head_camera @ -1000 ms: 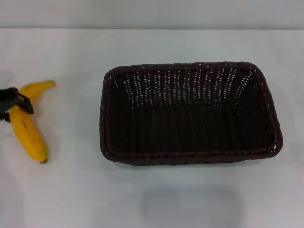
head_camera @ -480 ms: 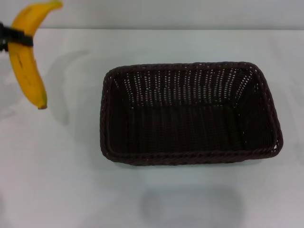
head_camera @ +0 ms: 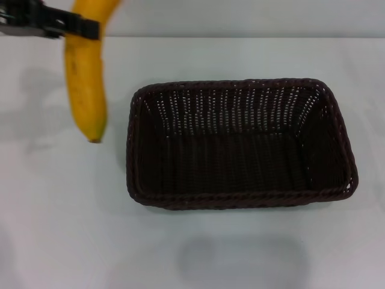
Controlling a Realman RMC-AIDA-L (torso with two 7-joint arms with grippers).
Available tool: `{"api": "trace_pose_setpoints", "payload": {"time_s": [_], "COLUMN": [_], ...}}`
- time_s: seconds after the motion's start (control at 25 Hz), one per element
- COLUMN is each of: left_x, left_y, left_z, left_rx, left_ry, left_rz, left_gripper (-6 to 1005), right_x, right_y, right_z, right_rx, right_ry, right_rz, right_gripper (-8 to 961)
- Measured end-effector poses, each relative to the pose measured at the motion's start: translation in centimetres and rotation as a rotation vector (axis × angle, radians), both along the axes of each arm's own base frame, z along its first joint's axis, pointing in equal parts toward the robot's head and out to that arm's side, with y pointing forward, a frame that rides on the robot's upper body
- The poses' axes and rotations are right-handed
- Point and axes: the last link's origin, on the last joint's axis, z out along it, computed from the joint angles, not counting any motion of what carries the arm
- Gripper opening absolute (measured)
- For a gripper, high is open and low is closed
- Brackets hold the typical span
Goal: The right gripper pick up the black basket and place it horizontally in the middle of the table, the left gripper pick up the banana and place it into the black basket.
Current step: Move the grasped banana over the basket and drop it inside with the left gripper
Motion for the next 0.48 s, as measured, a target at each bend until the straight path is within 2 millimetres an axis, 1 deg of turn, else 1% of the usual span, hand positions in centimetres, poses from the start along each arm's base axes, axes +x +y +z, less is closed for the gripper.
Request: {"api": "trace_pose_setpoints", "payload": {"time_s": [0.32,0.48], "left_x": [2.5,3.4], "left_y": [1.8,2.1], "left_z": [-5.2,-8.0], "left_rx": [-0.120,-0.183], "left_ry": [-0.045,0.004], "left_rz": [-0.072,-0.124], "left_gripper": [597,606], "right_x": [-0.2,-0.1], "right_y": [0.2,0.0], "right_z": [-0.1,-0.1], "right_rx": [-0.005,-0.005], "right_ry": [-0.010,-0.014], "right_rz": [0.006,0.002], "right_gripper": [691,691]}}
